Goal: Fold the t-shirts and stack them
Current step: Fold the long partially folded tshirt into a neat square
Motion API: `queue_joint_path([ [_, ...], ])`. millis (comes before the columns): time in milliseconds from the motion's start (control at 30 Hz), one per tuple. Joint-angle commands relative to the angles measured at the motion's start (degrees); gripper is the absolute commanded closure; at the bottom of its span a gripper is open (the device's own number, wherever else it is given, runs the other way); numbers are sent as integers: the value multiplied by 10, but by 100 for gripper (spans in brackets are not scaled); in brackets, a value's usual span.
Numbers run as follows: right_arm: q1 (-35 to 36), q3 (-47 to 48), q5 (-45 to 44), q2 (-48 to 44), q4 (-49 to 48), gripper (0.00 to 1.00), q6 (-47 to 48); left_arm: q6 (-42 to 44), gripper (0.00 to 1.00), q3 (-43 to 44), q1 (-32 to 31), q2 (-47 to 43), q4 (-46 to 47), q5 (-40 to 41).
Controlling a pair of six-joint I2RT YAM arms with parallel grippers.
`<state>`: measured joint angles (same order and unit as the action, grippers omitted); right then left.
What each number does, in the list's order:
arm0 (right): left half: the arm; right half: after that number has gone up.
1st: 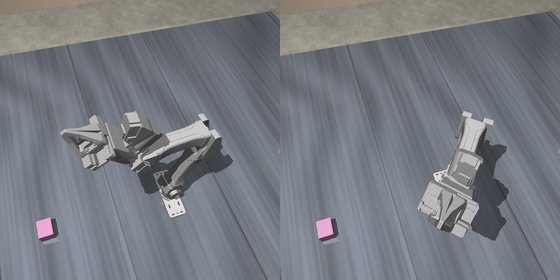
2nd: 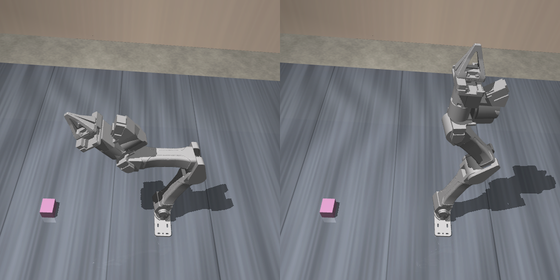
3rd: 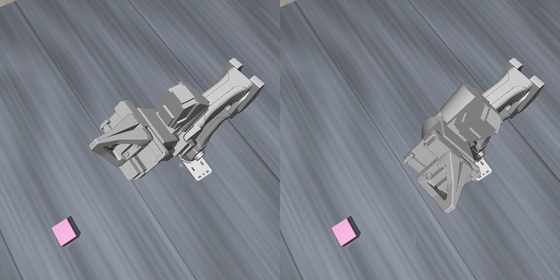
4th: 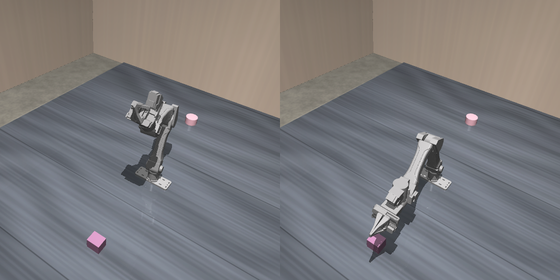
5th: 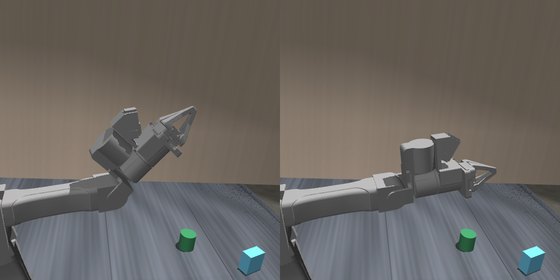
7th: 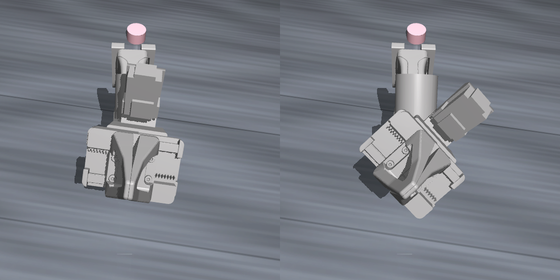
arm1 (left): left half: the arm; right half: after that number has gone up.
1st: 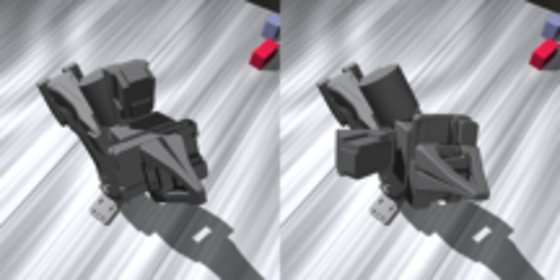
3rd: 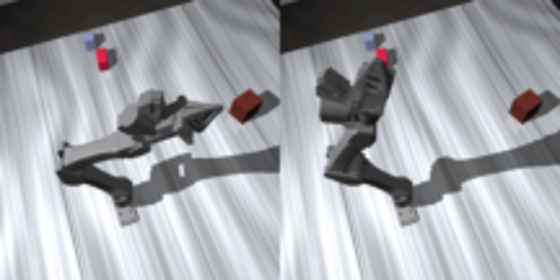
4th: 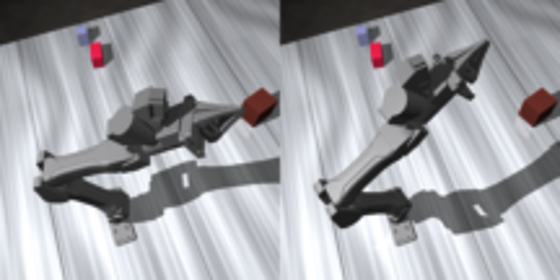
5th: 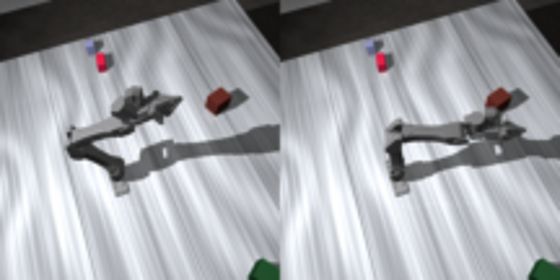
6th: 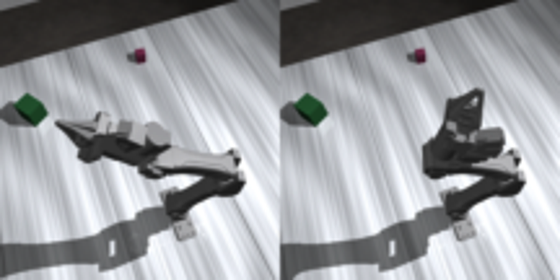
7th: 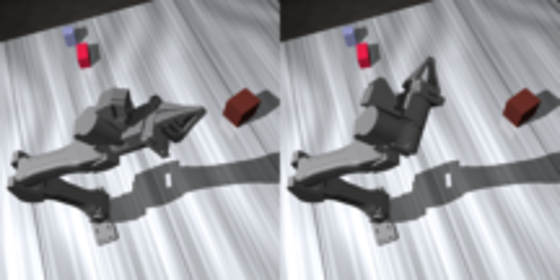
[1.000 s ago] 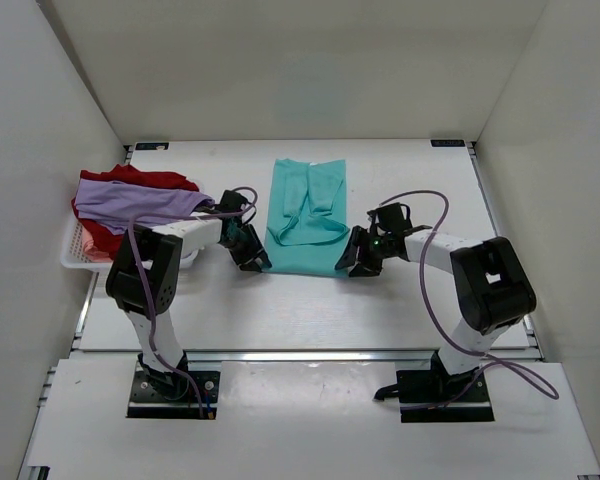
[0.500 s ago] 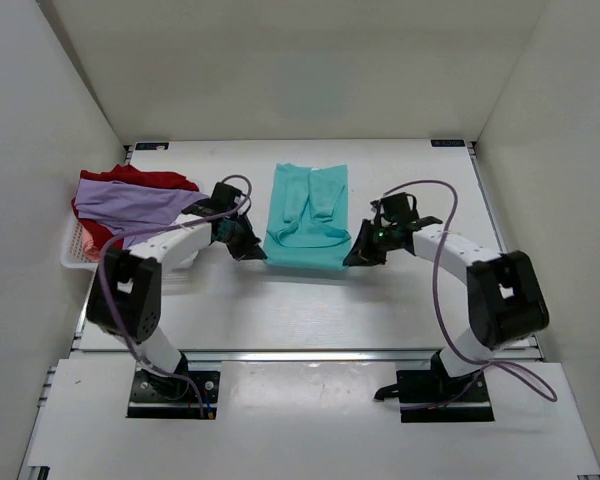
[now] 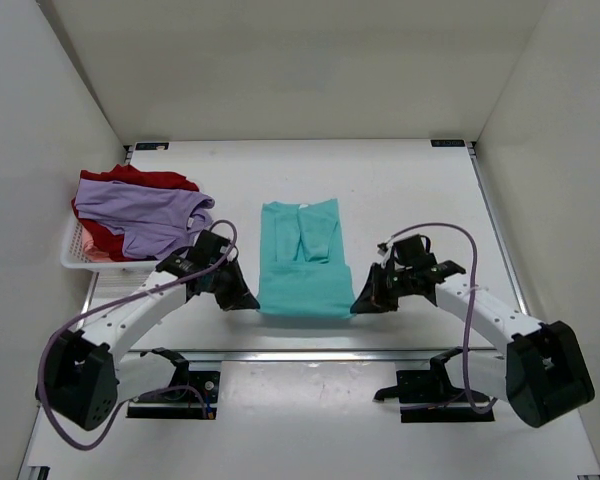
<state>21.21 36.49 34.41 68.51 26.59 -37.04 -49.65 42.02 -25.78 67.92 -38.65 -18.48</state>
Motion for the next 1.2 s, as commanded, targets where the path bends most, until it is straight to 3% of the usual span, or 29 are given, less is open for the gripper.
queue_joint_path([
  [0, 13, -47, 27, -57, 14, 100, -34, -15, 100, -40, -4, -66, -38, -18],
  [167, 3, -69, 51, -81, 32, 100, -30, -19, 100, -51, 2, -99, -63, -35],
  [333, -13, 33, 59, 0, 72, 100, 26, -19, 100, -12, 23, -74, -58, -52],
  [433, -29, 137, 56, 71, 102, 100, 67, -4, 100, 65, 52, -17, -52, -62],
  [667, -94, 418, 54, 287, 135, 100, 117, 9, 100, 333, 99, 232, -24, -48],
  [767, -112, 514, 59, 379, 97, 98, 104, -5, 91, 434, 120, 336, -6, 0],
  [800, -115, 531, 68, 411, 81, 91, 94, -11, 87, 469, 128, 371, -2, 7],
  [867, -120, 590, 67, 448, 62, 56, 82, -11, 64, 512, 138, 415, 4, 20],
  [900, -122, 606, 59, 469, 64, 41, 80, -13, 62, 545, 145, 439, 1, 19],
  [967, -118, 639, 44, 487, 69, 22, 94, -8, 50, 575, 154, 466, -5, 20],
  [1000, -115, 648, 29, 493, 71, 14, 102, -10, 48, 580, 155, 474, -6, 21],
  [1033, -111, 647, 26, 494, 70, 9, 114, -12, 48, 576, 158, 473, 1, 24],
  [1167, -85, 633, -25, 505, 90, 6, 174, -28, 49, 504, 151, 437, 50, 21],
])
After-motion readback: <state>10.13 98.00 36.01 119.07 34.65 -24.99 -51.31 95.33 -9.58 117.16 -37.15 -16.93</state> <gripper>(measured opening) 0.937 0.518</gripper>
